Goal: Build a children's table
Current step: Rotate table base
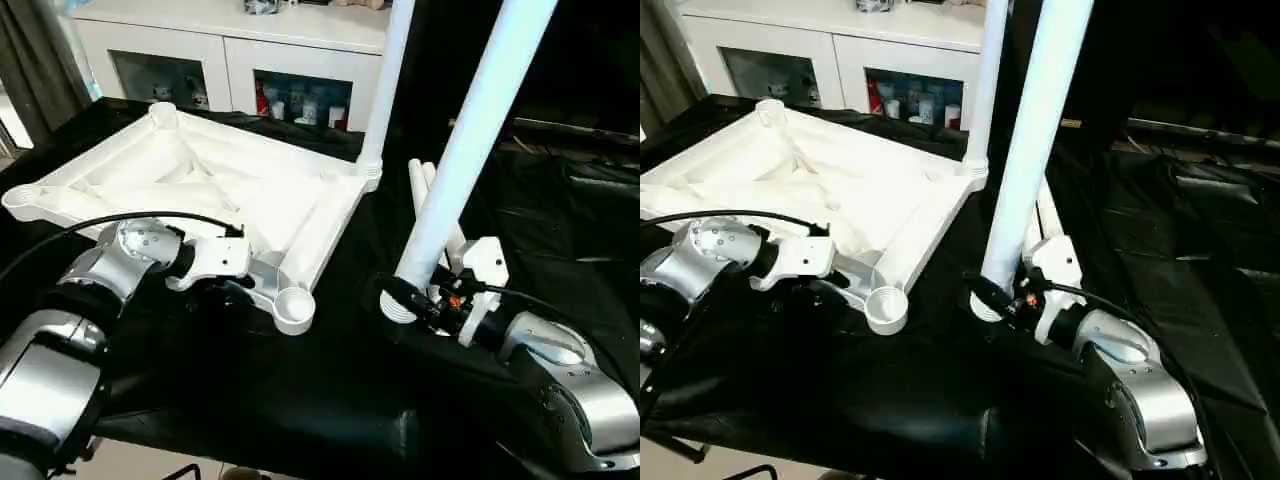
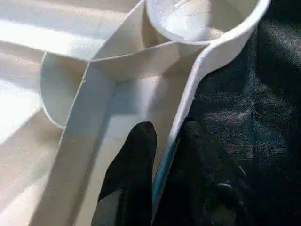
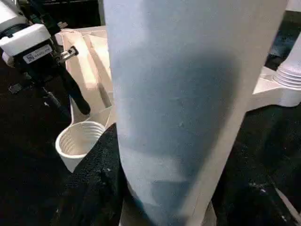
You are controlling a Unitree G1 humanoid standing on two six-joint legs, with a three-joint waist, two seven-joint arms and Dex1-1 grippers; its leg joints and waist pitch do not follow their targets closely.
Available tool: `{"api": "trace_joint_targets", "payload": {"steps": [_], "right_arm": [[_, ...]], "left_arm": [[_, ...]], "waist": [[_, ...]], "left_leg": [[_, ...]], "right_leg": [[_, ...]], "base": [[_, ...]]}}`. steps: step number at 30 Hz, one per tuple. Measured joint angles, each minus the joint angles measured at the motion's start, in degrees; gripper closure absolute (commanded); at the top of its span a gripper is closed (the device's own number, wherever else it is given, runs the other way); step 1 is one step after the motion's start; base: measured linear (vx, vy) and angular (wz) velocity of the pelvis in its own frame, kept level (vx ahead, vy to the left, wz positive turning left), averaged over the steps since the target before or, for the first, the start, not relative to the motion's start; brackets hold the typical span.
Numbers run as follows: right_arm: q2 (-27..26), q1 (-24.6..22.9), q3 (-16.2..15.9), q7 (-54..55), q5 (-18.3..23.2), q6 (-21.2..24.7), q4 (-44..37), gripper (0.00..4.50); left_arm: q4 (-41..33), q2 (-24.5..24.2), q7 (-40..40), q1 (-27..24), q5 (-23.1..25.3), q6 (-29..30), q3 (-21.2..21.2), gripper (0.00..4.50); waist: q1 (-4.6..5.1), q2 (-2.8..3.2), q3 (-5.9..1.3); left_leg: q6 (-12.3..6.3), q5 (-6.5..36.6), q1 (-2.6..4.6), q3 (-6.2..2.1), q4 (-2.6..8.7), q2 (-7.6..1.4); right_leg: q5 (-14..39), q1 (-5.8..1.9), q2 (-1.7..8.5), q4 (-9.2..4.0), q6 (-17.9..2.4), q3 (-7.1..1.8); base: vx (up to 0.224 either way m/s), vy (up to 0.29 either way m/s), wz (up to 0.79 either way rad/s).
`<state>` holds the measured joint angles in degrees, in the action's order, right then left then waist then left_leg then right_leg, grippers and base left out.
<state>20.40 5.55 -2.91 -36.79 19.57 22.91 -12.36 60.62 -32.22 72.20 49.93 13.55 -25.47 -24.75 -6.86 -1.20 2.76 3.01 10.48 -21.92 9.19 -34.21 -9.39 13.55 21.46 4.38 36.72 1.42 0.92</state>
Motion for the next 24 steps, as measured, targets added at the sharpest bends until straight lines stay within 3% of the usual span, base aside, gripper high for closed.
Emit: {"api": "trace_joint_targets", "payload": {"steps": [7,14,19,24], "right_arm": [[-0.01,0.02,-0.12,0.03,-0.01,0.0,0.01,2.57],[-0.41,1.1,-0.12,1.55,-1.27,-0.47,0.79,2.57],[-1.98,3.58,0.12,3.99,-1.97,-0.66,4.07,2.57],[-2.93,6.43,0.81,5.35,-1.67,0.64,6.07,2.57]], "left_arm": [[1.88,1.63,0.89,1.58,0.61,0.63,-0.31,4.02],[0.03,2.83,4.79,1.32,-1.97,10.75,1.96,4.4],[-5.11,8.23,-5.43,-2.69,-4.42,17.88,6.3,4.48],[-12.51,10.91,-10.45,-8.04,-6.96,22.18,8.65,4.48]], "waist": [[0.37,0.01,0.0],[0.81,0.04,-0.03],[0.4,0.0,-0.11],[0.41,-0.48,-0.12]], "left_leg": [[0.0,0.0,0.09,0.36,0.0,-0.21],[0.0,0.0,0.18,0.63,0.01,-0.41],[-0.03,-0.01,0.19,0.8,-0.04,-0.41],[-0.09,-0.05,0.19,0.81,-0.04,-0.48]], "right_leg": [[-0.01,0.03,0.0,0.02,-0.01,-0.03],[-0.01,0.29,-0.01,0.04,-0.06,0.0],[-0.04,0.28,0.07,0.04,-0.17,-0.05],[-0.04,0.31,0.05,0.05,-0.18,0.0]], "base": [[0.0,0.0,0.0],[0.0,0.0,0.0],[0.0,0.0,0.0],[0.0,0.0,0.0]]}}
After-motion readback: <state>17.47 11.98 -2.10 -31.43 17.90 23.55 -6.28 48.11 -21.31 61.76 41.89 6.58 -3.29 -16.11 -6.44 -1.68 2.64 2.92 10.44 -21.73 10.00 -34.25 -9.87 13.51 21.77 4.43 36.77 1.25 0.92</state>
